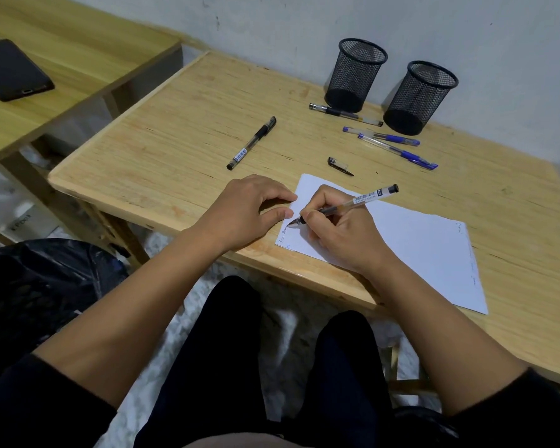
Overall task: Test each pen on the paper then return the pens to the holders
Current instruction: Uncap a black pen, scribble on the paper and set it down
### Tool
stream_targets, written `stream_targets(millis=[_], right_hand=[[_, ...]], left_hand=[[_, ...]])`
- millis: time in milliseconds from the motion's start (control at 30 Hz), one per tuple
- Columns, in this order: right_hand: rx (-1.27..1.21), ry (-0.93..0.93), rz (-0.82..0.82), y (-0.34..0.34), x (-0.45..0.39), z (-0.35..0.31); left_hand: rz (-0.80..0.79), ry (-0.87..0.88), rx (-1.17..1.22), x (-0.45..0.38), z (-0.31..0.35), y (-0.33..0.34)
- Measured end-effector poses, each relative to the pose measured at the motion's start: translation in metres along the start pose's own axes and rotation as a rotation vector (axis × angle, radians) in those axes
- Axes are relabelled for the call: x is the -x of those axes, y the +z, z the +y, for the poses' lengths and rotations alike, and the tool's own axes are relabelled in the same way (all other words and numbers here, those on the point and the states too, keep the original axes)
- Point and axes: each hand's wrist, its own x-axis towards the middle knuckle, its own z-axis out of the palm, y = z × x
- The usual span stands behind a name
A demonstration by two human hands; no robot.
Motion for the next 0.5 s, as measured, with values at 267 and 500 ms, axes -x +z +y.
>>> stream_targets(millis=[267,500], right_hand=[[-0.424,0.121,0.252,-0.016,0.003,-0.011],[-0.567,0.161,0.406,-0.048,0.007,-0.012]], left_hand=[[0.009,-0.066,0.025,-0.021,0.015,-0.004],[-0.072,-0.044,-0.003,-0.089,0.041,0.013]])
